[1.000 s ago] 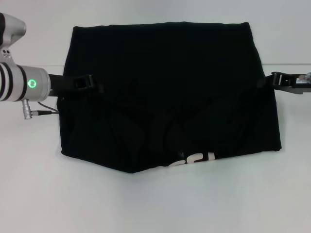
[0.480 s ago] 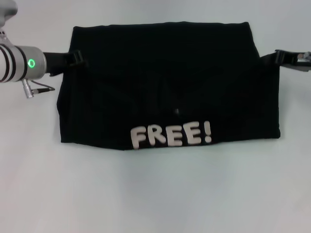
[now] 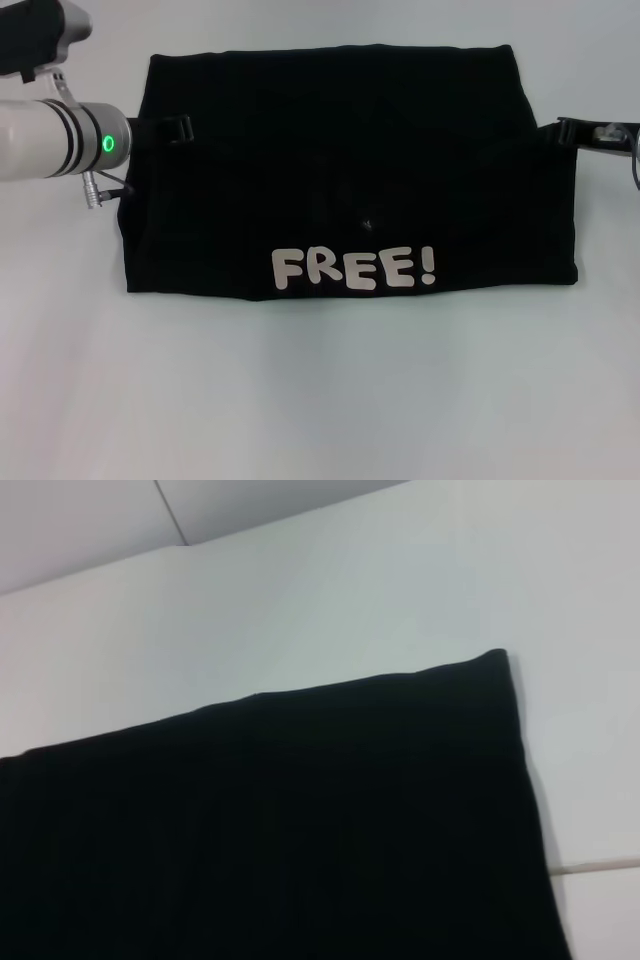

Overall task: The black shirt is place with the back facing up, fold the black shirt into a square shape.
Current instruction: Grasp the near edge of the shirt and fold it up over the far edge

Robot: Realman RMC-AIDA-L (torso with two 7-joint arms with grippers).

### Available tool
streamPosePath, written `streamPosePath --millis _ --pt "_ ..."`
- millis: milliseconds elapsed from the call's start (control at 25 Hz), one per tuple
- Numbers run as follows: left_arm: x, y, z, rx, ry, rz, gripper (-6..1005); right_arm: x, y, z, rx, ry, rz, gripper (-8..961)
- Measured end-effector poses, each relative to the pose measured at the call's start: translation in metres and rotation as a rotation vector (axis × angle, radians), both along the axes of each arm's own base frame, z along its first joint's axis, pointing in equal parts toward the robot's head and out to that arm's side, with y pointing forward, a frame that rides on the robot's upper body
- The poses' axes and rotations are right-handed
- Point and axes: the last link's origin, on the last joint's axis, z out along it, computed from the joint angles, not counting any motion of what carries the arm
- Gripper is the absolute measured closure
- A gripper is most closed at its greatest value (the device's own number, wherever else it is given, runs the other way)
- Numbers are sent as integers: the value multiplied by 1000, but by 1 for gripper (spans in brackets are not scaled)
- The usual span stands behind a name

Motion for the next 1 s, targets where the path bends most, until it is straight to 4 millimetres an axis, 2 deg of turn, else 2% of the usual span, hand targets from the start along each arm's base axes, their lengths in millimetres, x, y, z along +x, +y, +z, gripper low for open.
streamPosePath --millis 200,360,600,720,1000 --pt "5 4 5 32 -2 -10 963 0 3 4 21 -14 3 897" --pt "12 10 12 62 -16 -14 962 -9 12 16 37 -27 29 897" --pt "16 14 13 84 -21 -12 962 -18 19 22 56 -44 50 891" --pt "13 13 11 86 -17 -3 962 -18 20 18 58 -70 52 876" --pt "4 9 7 83 14 6 962 -21 16 -9 39 -150 72 841"
